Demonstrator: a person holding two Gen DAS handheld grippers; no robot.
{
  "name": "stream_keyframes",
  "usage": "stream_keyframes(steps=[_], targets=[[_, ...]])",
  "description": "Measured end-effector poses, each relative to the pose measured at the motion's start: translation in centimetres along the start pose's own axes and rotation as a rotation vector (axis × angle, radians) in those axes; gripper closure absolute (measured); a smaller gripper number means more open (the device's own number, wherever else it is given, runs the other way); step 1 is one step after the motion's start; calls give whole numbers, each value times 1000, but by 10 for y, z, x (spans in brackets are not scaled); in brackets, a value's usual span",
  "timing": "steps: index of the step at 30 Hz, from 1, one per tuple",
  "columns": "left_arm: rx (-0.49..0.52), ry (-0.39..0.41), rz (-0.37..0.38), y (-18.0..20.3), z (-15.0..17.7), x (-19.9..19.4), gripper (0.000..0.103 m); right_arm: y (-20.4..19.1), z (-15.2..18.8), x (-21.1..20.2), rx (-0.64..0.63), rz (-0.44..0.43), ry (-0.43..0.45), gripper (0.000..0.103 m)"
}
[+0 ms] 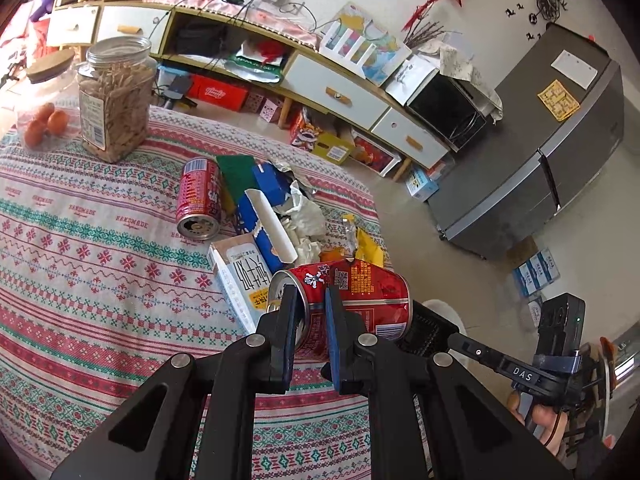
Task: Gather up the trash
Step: 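Carry the black tray with the right gripper over the white bin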
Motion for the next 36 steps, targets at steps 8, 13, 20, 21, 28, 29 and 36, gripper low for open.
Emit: stream_keyframes(steps=[8, 13, 20, 21, 28, 29, 36], targets=[[45, -15, 35, 34, 8, 11, 89, 14, -14, -55, 3, 23, 117, 98], [108, -37, 69, 75, 19, 26, 89, 54, -18, -87, 84, 92, 175, 98], [230, -114, 113, 151, 53, 70, 89, 104, -21, -139, 162, 231, 275, 98], [250, -129, 114, 163, 59, 80, 89, 109, -23, -144, 162, 265, 284, 98], [407, -205, 56, 235, 98, 151, 89, 140, -24, -161, 135, 507, 303, 98], [434, -209, 35, 243, 102, 161, 89, 144, -24, -162, 124, 547, 300, 98], [523, -267, -78, 268, 122, 222, 88, 176, -20, -154, 89, 700, 239, 98]])
Point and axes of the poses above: each gripper's, at about its wrist camera, not at the fingertips, and x roughly the way its jaws point, y to its right, z to its underside, the point moved 8 cm from there along x, roughly the way its jaws point, and after that the axes turned 5 degrees about -z, right-handed, at the moved point
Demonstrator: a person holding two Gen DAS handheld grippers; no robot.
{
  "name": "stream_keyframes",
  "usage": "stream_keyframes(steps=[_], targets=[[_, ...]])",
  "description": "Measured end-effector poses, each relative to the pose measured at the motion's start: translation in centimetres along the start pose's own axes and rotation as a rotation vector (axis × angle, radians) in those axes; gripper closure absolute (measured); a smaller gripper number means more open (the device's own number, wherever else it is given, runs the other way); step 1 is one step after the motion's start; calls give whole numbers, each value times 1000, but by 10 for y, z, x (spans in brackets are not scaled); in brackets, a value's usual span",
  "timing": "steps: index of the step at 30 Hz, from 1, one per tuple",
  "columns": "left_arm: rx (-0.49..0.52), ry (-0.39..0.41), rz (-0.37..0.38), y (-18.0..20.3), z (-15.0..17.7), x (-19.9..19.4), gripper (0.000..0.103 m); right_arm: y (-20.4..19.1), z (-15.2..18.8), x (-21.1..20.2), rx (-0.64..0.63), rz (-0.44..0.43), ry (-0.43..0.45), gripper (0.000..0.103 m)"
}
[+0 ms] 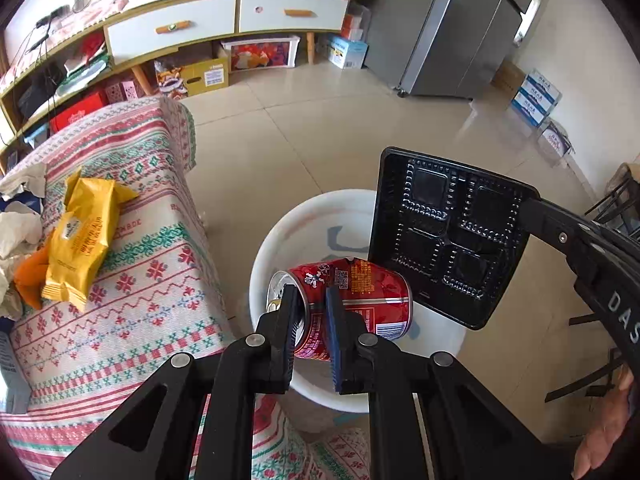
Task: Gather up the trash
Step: 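Carry the black tray with the right gripper over the white bin, then open the right gripper to drop the black tray into the bin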
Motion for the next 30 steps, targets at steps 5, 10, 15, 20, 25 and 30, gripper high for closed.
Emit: stream_keyframes(steps=[5, 10, 15, 20, 25, 30], targets=[[-117, -94, 62, -3, 3, 32, 88, 2, 6, 18, -43, 50, -31, 98], [-155, -89, 84, -15, 2, 30, 87, -2, 7, 33, -68, 49, -58, 98], [-201, -61, 117, -32, 4, 9, 87, -11, 9, 42, -118, 77, -77, 98], [-233, -31, 133, -61, 11, -25, 87, -23, 12, 53, -212, 161, -91, 98], [-238, 15, 115, -98, 24, -67, 87, -39, 20, 69, -338, 260, -110, 97], [-232, 49, 94, -136, 36, -105, 87, -48, 25, 78, -450, 418, -85, 98]])
Point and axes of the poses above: each gripper's, at about its wrist camera, not at the fingertips, and x roughly the way its jaws point, y to its right, z to its underside, the point moved 8 cm from there along x, roughly the way its jaws point, and after that the axes turned 5 degrees about -z, right-handed, at the moved point
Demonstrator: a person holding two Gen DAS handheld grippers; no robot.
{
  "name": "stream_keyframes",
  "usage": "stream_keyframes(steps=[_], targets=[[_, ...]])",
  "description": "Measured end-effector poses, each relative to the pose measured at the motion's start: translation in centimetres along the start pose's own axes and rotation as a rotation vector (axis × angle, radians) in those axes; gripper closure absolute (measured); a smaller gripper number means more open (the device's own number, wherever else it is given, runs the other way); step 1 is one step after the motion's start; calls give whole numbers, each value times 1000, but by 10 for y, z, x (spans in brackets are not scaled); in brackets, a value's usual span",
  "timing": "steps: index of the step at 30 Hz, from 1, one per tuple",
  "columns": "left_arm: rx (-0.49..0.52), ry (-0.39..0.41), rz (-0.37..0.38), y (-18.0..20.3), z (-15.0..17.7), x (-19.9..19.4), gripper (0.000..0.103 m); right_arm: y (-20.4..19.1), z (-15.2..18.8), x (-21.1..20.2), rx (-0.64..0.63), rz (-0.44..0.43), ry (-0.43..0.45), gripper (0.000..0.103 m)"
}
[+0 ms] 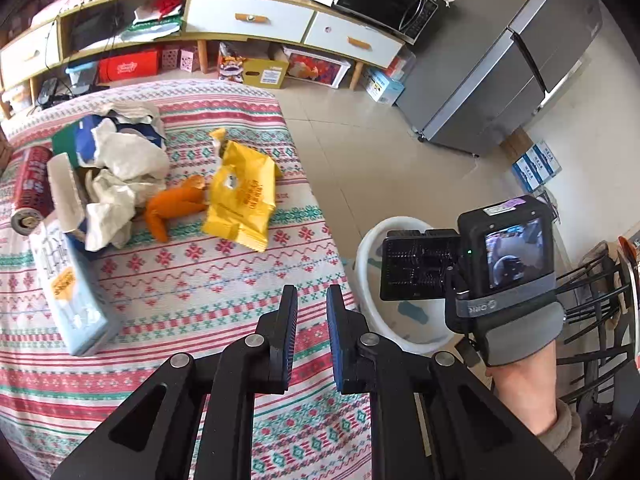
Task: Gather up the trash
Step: 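Open the right gripper to drop the black tray into the bin, then grasp the yellow snack wrapper with the right gripper while the left grasps the milk carton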
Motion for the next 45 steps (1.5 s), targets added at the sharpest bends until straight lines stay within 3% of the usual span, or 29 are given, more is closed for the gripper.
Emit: stream_keyframes(steps=[3, 5, 8, 10, 11, 13, 14, 20, 26, 33, 37, 40, 42, 45], targets=[[3, 30, 8, -17, 2, -23, 87, -4, 3, 5, -63, 100, -14, 97], [4, 52, 10, -29, 4, -35, 87, -14, 8, 10, -86, 78, -37, 97], [-28, 67, 22, -51, 7, -46, 83, -26, 17, 12, -51, -56, -97, 97], [-51, 70, 32, -62, 7, -48, 82, -31, 22, 8, 7, -196, -128, 95], [-57, 74, 31, -66, 6, -50, 82, -32, 24, 5, 46, -276, -145, 92], [-67, 79, 37, -71, 6, -54, 82, -36, 27, 0, 132, -437, -167, 75], [-69, 82, 42, -72, 6, -56, 82, -35, 28, -3, 164, -490, -175, 74], [-59, 83, 56, -70, 8, -56, 82, -14, 22, -11, 316, -612, -156, 69], [-48, 78, 57, -67, 9, -52, 82, 11, 14, -20, 430, -645, -116, 68], [-48, 78, 59, -67, 8, -52, 82, 10, 10, -25, 470, -698, -102, 68], [-73, 74, 41, -77, 6, -51, 82, 12, 5, -30, 478, -707, -81, 63], [-120, 66, 6, -95, 5, -51, 68, 5, -2, -38, 449, -725, -47, 59], [-169, 69, -13, -111, 3, -52, 50, -3, -7, -45, 423, -745, -27, 54], [-246, 65, -35, -135, 2, -54, 46, -22, -15, -57, 383, -819, -18, 50]])
Point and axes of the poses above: each gripper's, at about its wrist camera, not at the fingertips, and x roughly the way its jaws point, y to its right, z to its underside, the point moved 8 cm from there along x, roughly the way its jaws point, and after that the axes turned 5 degrees about -z, right-handed, at the moved point
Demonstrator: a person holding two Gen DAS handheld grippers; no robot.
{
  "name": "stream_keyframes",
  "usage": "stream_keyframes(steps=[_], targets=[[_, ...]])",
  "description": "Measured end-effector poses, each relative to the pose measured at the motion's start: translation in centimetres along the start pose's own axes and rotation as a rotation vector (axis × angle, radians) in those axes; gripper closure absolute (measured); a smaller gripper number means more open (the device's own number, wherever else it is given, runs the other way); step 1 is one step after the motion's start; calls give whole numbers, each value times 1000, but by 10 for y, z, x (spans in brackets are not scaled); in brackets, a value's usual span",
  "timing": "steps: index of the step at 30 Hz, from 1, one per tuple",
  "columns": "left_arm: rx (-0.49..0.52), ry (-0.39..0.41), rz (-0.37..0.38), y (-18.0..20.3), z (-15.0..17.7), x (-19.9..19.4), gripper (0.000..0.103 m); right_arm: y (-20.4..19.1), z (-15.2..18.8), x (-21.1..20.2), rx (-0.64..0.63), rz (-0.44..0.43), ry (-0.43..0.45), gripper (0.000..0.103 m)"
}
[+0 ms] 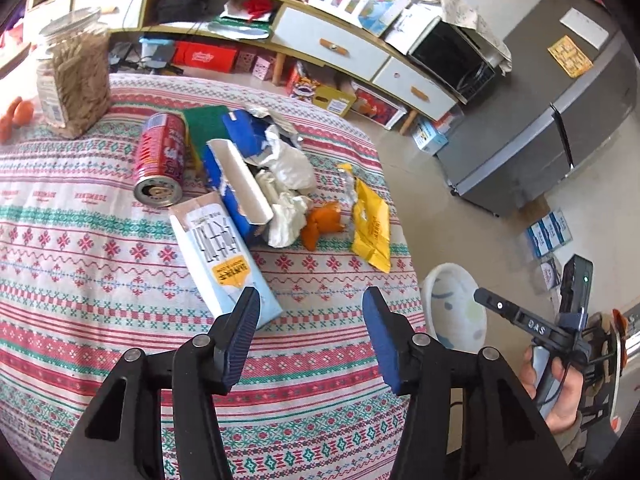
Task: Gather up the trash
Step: 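Grasp the yellow snack wrapper with the right gripper while the left grasps the milk carton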
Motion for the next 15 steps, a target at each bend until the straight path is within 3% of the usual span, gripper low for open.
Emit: stream_keyframes(steps=[3, 7, 12, 15], targets=[[-58, -2, -37, -19, -4, 5, 40, -36, 4, 6, -91, -80, -22, 48], [-88, -51, -53, -27, 1, 26, 37, -77, 7, 21, -155, -170, -41, 35], [-72, -63, -134, -35, 3, 49, 35, -92, -1, 56, -77, -227, -81, 35], [-68, -80, -143, -37, 5, 60, 35, -91, -5, 75, -6, -263, -105, 35]])
Point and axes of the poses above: each gripper's, at about its wrist camera, not at the fingertips, and x roughly the way its jaws point, y to its right, z to its underside, the point moved 8 cm from there along x, roughly the way its jaws point, and after that the axes turned 5 degrees about -z, right-handed, at the moved point
